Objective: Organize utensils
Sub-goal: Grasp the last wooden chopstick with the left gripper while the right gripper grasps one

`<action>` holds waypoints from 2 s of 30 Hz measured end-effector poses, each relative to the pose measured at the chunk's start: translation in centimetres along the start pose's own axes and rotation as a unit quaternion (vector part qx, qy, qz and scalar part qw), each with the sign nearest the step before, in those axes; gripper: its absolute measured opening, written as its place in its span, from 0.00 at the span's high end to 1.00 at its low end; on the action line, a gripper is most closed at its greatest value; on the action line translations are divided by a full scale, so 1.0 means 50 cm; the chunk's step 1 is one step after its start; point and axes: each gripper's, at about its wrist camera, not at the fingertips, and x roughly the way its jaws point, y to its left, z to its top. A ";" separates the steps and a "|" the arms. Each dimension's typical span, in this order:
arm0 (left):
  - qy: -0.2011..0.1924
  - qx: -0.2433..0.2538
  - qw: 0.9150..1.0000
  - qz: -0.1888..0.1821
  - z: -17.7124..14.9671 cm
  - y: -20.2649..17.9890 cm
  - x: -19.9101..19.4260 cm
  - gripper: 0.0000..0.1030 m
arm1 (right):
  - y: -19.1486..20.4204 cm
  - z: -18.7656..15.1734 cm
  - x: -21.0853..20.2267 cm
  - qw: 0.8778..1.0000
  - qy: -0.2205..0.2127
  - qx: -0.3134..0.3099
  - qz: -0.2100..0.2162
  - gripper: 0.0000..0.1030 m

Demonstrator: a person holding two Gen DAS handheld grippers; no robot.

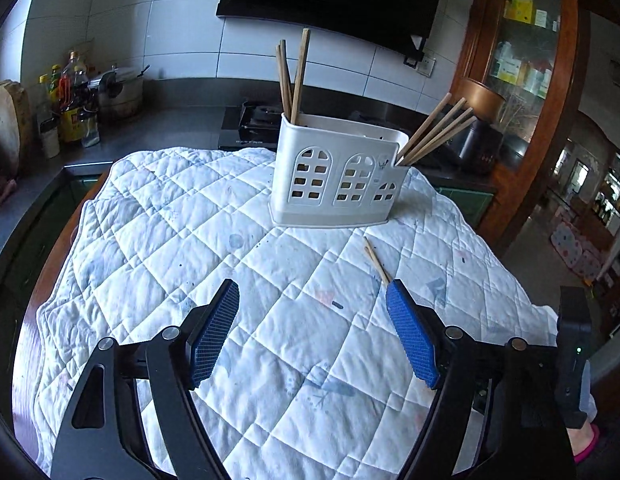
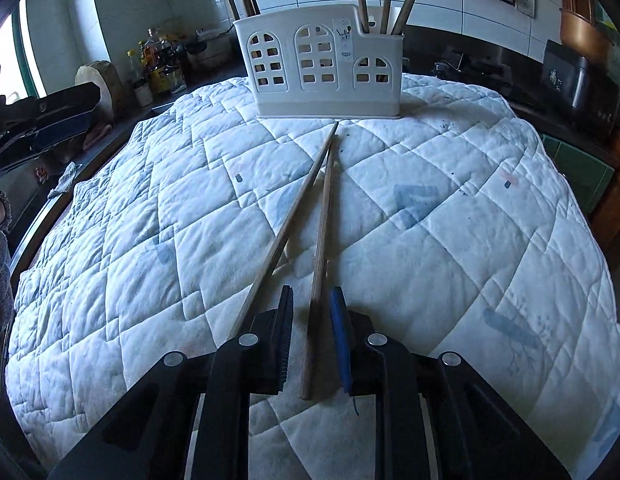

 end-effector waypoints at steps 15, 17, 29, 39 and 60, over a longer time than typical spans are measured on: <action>0.056 -0.012 0.998 -0.022 -0.073 -0.030 0.041 0.28 | -0.010 0.002 0.000 1.000 -0.005 0.013 -0.021 0.93; 0.064 -0.006 0.998 -0.026 -0.083 -0.045 0.048 0.28 | -0.013 0.003 -0.014 1.000 -0.015 0.015 -0.023 0.93; 0.106 0.015 0.993 -0.049 -0.126 -0.134 0.104 0.41 | -0.042 0.016 -0.122 0.995 -0.086 0.031 -0.032 0.94; 0.130 0.031 0.988 -0.078 -0.134 -0.209 0.162 0.76 | -0.066 0.018 -0.165 0.992 -0.114 0.047 -0.034 0.94; 0.109 0.012 0.994 -0.029 -0.101 -0.177 0.164 0.94 | -0.056 0.035 -0.204 0.989 -0.135 0.038 -0.036 0.93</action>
